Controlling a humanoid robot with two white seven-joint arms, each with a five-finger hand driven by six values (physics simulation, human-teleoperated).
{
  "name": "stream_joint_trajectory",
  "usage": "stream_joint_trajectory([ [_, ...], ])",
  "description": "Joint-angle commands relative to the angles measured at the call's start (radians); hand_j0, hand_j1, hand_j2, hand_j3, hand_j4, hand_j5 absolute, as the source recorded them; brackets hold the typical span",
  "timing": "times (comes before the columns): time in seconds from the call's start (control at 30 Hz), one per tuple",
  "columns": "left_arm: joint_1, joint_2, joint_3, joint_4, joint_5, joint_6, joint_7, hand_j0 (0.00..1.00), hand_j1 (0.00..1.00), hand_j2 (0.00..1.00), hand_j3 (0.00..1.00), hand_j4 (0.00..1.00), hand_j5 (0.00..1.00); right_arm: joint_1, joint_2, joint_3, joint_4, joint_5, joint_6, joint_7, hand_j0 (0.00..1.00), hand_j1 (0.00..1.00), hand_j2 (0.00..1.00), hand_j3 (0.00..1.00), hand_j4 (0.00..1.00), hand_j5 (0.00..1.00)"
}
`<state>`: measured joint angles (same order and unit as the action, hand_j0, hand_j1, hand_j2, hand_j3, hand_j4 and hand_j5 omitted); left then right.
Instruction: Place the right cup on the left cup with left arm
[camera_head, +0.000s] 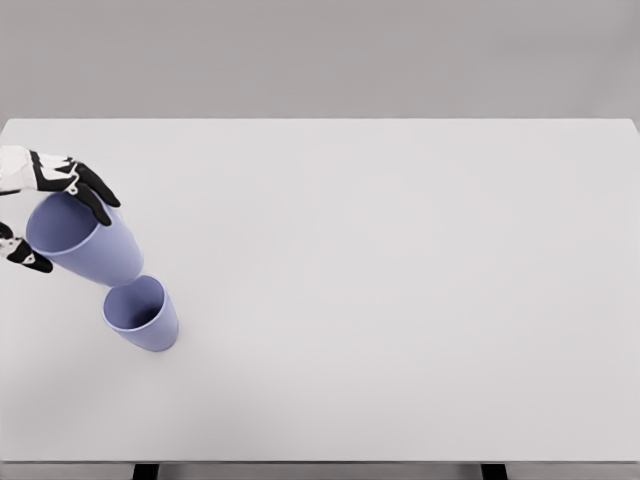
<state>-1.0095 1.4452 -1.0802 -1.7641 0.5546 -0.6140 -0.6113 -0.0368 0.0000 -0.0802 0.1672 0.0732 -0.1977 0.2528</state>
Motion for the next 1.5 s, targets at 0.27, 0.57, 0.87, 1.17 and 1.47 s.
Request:
stream_joint_trajectory([
  [0.27,0.025,0.004,0.003,0.000,0.019,0.003,0.000,0.63,0.63,0.63,0.63,0.63,0.63,0.000,0.000,0.000,0.000,0.000,0.000,0.000,1.00,1.00,1.00,1.00,1.00,1.00],
  [0.57,0.043,0.006,0.003,0.000,0.021,0.003,0.000,0.63,0.63,0.63,0.63,0.63,0.63,0.000,0.000,-0.001,0.000,0.000,0.000,0.000,1.00,1.00,1.00,1.00,1.00,1.00],
  [0.87,0.063,0.011,0.005,0.000,0.019,0.003,0.000,0.63,0.63,0.63,0.63,0.63,0.63,0.000,0.000,-0.001,0.000,0.000,0.000,0.000,1.00,1.00,1.00,1.00,1.00,1.00],
  [1.17,0.071,0.007,0.006,0.000,0.018,0.003,0.000,0.63,0.63,0.63,0.63,0.63,0.63,0.000,0.000,0.000,0.000,0.000,0.000,0.000,1.00,1.00,1.00,1.00,1.00,1.00],
  [1.47,0.074,-0.003,0.009,0.003,0.014,0.003,0.000,0.62,0.62,0.62,0.62,0.62,0.62,0.000,0.000,0.000,0.000,0.000,0.000,0.000,1.00,1.00,1.00,1.00,1.00,1.00],
])
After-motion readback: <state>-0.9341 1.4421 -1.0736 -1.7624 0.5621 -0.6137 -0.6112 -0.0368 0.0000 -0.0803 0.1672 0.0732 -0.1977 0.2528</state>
